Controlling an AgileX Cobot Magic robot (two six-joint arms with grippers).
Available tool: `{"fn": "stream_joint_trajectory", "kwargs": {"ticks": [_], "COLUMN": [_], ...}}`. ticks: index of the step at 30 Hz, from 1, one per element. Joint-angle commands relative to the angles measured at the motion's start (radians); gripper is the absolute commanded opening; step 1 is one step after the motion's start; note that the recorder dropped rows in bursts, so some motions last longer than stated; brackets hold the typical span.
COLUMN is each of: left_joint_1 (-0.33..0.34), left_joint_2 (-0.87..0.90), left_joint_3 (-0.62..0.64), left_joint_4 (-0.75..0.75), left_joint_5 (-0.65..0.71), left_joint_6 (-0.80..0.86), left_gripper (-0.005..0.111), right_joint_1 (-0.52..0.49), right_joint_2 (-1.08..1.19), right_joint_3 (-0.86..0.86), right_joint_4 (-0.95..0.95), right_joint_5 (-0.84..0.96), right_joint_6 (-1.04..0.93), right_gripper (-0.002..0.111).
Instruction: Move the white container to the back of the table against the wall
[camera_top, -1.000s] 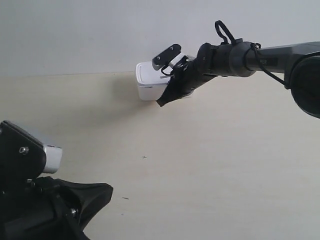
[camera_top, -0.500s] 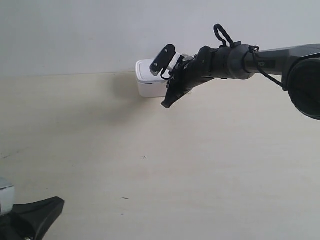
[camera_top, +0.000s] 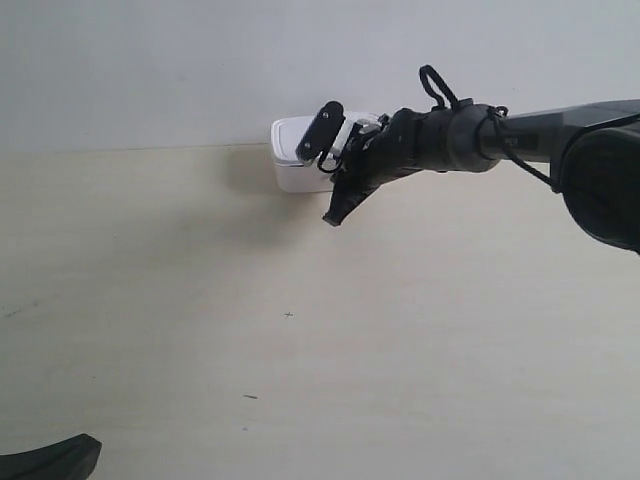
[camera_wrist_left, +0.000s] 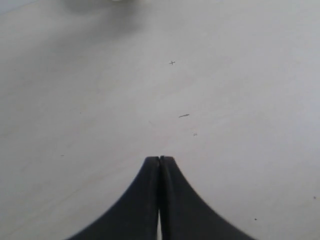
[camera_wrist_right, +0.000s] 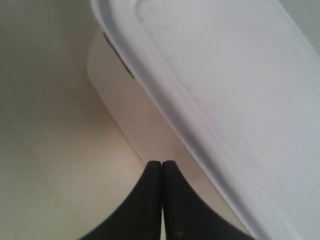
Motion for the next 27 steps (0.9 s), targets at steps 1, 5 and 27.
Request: {"fn": "stream_joint_trajectory", "kwargs": {"ticks": [1, 5, 27], "left_joint_1": [-0.006, -0.006, -0.006], "left_joint_2": [-0.006, -0.006, -0.006], "left_joint_3": [0.002, 0.002, 0.002], "left_joint_4": [-0.005, -0.005, -0.005], "left_joint_5": [0.022, 0.022, 0.022], "left_joint_6": [-0.005, -0.003, 0.017], "left_gripper": [0.000, 0.000, 0.000], "right_joint_1": [0.015, 0.019, 0.022], "right_joint_2": [0.033, 0.058, 0.101], "right_joint_3": [-0.058, -0.112, -0.163], "right_joint_4": [-0.007, -0.007, -0.061], "right_joint_5": [-0.001, 0.014, -0.042], "right_joint_6": [-0.012, -0.012, -0.009], "right_gripper": [0.000, 0.000, 0.000]}}
